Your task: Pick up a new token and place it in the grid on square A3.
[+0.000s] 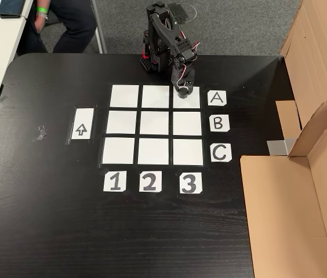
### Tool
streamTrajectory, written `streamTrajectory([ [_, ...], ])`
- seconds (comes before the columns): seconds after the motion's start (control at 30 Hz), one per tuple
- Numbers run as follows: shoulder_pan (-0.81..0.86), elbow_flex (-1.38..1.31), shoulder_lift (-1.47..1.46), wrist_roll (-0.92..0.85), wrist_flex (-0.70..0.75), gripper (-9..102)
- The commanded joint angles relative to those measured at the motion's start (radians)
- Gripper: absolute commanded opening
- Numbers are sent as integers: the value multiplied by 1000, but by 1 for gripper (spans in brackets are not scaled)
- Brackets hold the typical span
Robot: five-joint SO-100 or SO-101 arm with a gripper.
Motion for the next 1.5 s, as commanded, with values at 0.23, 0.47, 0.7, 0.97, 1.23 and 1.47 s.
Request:
streamTrajectory([
  [0.23,-15,-11,32,5,14,26],
  [0.47,-9,-8,80,5,40,30],
  [0.7,0,-9,115,5,60,34],
  [0.97,23,-41,198,5,117,34],
  [1.23,61,-161,307,23,206,34],
  [1.47,48,-311,387,110,233,34],
])
